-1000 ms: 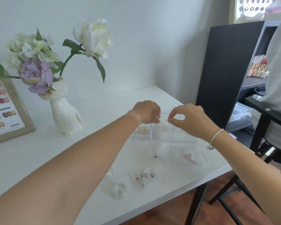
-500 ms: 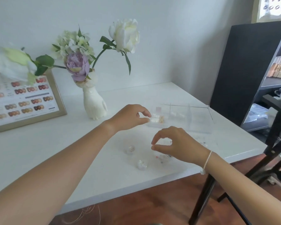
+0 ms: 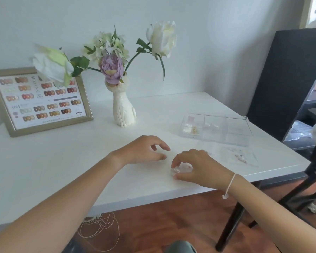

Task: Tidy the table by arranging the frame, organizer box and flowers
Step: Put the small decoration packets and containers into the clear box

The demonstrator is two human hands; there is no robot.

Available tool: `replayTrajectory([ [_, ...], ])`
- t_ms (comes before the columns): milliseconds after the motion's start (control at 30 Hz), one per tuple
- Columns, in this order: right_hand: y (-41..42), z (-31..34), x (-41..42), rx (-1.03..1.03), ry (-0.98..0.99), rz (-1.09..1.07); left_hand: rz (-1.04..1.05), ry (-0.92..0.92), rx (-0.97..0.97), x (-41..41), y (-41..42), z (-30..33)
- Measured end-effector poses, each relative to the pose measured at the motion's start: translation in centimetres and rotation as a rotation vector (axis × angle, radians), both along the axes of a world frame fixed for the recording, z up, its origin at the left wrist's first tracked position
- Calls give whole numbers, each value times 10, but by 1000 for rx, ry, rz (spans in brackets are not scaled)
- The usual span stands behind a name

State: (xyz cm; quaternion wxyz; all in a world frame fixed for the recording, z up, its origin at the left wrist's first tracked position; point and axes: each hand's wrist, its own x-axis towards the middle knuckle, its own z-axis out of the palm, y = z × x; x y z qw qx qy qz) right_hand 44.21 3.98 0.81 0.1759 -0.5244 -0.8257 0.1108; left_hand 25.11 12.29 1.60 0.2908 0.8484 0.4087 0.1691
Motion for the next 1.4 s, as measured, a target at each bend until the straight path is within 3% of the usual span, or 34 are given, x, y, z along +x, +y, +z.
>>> replayTrajectory([
  [333,16,32,46,34,203,-119,-5,2,38,-5,2,-10],
  [567,44,55,106,129,274,-325,-32,-60,76,11,10,-4],
  [933,90,53,137,-10,114,-451,-67,-177,152,84,33,43],
  [1100,99,53,138,-137,53,-419,-68,-129,172,114,53,55],
  [1400,108,52,139,-181,1,-362,-102,-57,202,148,78,46],
])
